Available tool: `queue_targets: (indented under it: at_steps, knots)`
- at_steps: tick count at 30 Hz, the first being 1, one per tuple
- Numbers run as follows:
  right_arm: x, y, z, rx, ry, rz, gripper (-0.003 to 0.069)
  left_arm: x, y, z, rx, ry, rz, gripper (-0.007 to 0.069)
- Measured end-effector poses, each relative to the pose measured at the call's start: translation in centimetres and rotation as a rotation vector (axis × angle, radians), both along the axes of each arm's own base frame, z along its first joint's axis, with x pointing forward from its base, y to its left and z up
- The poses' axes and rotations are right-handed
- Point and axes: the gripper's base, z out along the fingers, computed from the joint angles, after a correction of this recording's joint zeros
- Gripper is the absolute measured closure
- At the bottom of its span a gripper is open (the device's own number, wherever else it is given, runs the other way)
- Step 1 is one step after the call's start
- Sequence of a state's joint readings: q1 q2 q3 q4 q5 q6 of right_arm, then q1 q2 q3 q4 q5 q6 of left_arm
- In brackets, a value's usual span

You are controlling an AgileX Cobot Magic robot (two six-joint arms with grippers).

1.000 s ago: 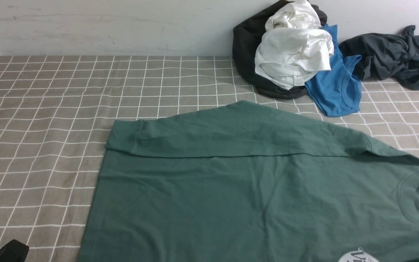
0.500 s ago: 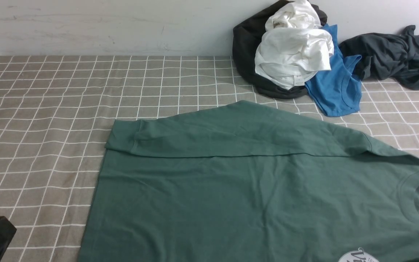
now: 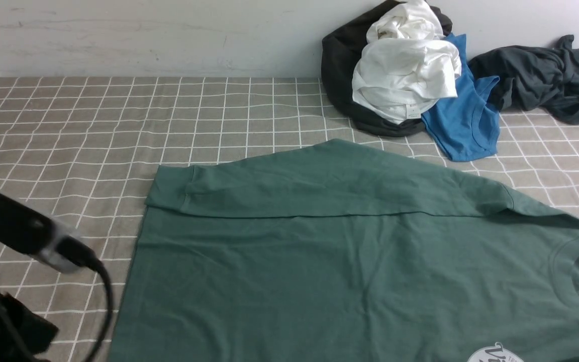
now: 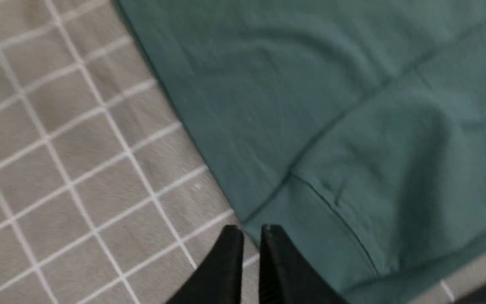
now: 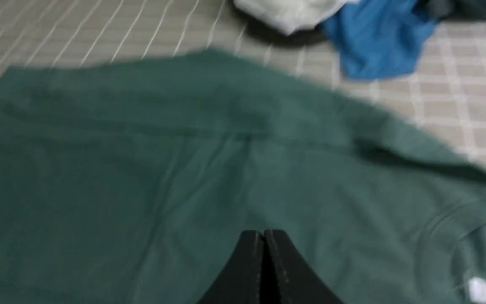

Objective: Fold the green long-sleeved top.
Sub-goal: Use the left arm to clamp the cuff closest to it

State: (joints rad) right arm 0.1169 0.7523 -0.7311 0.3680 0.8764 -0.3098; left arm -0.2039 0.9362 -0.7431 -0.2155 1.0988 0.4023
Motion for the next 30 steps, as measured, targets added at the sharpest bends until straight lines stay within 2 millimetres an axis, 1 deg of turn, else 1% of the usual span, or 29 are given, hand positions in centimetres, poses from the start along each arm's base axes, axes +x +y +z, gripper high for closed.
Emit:
queue_targets:
  at_steps: [1, 3, 4, 5, 6, 8, 10, 12, 14, 16, 18, 21, 24, 25, 27, 29, 30]
  knots:
    - [0.2, 0.8, -0.5, -0.022, 0.081, 0.083, 0.0673, 0.3, -0.7, -0.9, 0.028, 0.044, -0.056, 0.0531]
    - [0.1, 1.9, -1.7, -0.069, 0.222, 0.203, 0.0673, 0.8, -2.0, -2.9, 0.089, 0.116, -0.163, 0.0473]
    - [-0.1, 2.0, -1.7, -0.072, 0.232, 0.215, 0.0673, 0.8, -2.0, -2.9, 0.089, 0.116, -0.163, 0.0473]
    - [-0.3, 2.8, -2.7, -0.125, 0.335, 0.311, 0.0673, 1.0, -3.2, -4.8, 0.135, 0.148, -0.249, 0.0403]
    - [-0.4, 3.2, -3.2, -0.155, 0.378, 0.355, 0.0673, 1.2, -3.8, -5.8, 0.163, 0.165, -0.283, 0.0371]
    - [-0.5, 3.7, -3.8, -0.202, 0.416, 0.408, 0.0673, 1.6, -4.9, -7.4, 0.203, 0.178, -0.342, 0.0301]
    - [-0.4, 4.0, -4.2, -0.237, 0.428, 0.437, 0.0673, 2.3, -5.9, -8.5, 0.222, 0.172, -0.378, 0.0234]
    - [-0.3, 4.2, -4.3, -0.244, 0.420, 0.447, 0.0673, 3.0, -6.8, -9.8, 0.232, 0.171, -0.396, 0.0186]
    - [0.0, 4.3, -4.3, -0.245, 0.394, 0.441, 0.0673, 3.7, -7.4, -11.4, 0.243, 0.193, -0.400, 0.0159]
    - [0.1, 4.4, -4.2, -0.244, 0.384, 0.439, 0.0673, 3.9, -7.5, -12.0, 0.249, 0.205, -0.400, 0.0155]
    - [0.1, 4.4, -4.2, -0.243, 0.376, 0.436, 0.0673, 4.2, -7.7, -13.3, 0.265, 0.245, -0.401, 0.0148]
    - [0.1, 4.4, -4.2, -0.243, 0.376, 0.436, 0.0673, 4.3, -7.7, -13.8, 0.271, 0.266, -0.401, 0.0152]
    - [0.1, 4.4, -4.2, -0.243, 0.376, 0.436, 0.0673, 4.3, -7.9, -13.8, 0.262, 0.269, -0.393, 0.0204]
    - [0.1, 4.4, -4.2, -0.243, 0.376, 0.436, 0.0673, 4.3, -7.9, -13.8, 0.262, 0.269, -0.393, 0.0208]
    - [0.1, 4.4, -4.2, -0.245, 0.375, 0.438, 0.0673, 4.2, -7.9, -13.8, 0.259, 0.271, -0.391, 0.0279]
    - [0.1, 4.4, -4.2, -0.245, 0.375, 0.439, 0.0673, 4.2, -7.9, -13.8, 0.257, 0.272, -0.390, 0.0321]
    - [0.1, 4.4, -4.2, -0.245, 0.375, 0.439, 0.0673, 4.2, -7.9, -13.8, 0.257, 0.272, -0.389, 0.0360]
